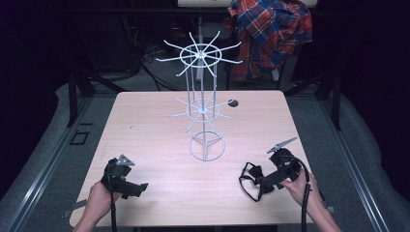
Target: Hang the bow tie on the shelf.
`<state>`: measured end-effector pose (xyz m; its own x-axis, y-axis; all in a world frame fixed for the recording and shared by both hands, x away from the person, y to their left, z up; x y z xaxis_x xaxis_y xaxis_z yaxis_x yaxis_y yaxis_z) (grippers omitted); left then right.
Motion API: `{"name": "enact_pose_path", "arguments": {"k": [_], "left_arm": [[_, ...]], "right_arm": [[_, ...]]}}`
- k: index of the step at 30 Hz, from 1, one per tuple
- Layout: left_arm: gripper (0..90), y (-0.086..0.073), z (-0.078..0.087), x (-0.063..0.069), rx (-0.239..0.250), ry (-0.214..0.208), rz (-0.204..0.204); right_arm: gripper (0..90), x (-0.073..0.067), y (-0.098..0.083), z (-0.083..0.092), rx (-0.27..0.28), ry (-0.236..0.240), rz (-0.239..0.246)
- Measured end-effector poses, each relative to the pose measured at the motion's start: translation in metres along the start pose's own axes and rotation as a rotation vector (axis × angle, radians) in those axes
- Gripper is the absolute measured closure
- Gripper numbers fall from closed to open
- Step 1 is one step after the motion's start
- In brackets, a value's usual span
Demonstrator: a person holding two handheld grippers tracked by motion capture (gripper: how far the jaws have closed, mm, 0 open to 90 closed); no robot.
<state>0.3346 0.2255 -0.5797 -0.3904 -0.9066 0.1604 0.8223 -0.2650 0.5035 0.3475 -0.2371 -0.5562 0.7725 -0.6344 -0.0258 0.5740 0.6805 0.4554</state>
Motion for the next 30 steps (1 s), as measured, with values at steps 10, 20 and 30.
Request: {"name": "enact_pose_path", "arguments": {"k": [10, 20, 30], "left_arm": [[0.0, 0.000, 0.000, 0.000, -0.003, 0.003, -0.003], [0.1, -0.001, -0.001, 0.001, -0.015, 0.010, -0.008], [0.1, -0.001, -0.001, 0.000, -0.016, 0.011, -0.010]], "right_arm": [[29.6, -0.004, 0.000, -0.017, -0.082, -0.051, 0.036], [51.7, 0.001, -0.010, -0.034, -0.174, -0.096, 0.036], [64.3, 0.000, -0.013, -0.042, -0.229, -0.121, 0.086]]}}
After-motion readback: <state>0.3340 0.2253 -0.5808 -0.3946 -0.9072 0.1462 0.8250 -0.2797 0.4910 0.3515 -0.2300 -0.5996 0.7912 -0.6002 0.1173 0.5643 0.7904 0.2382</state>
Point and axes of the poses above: each handheld gripper's, and its own axes: z roughly backward along the jaws, y roughly out of its top, x roughly to its right, the point moved 6 cm from there along -z, roughly forward along the jaws, and after that the axes turned 15 degrees about z, right-handed, at the moved point
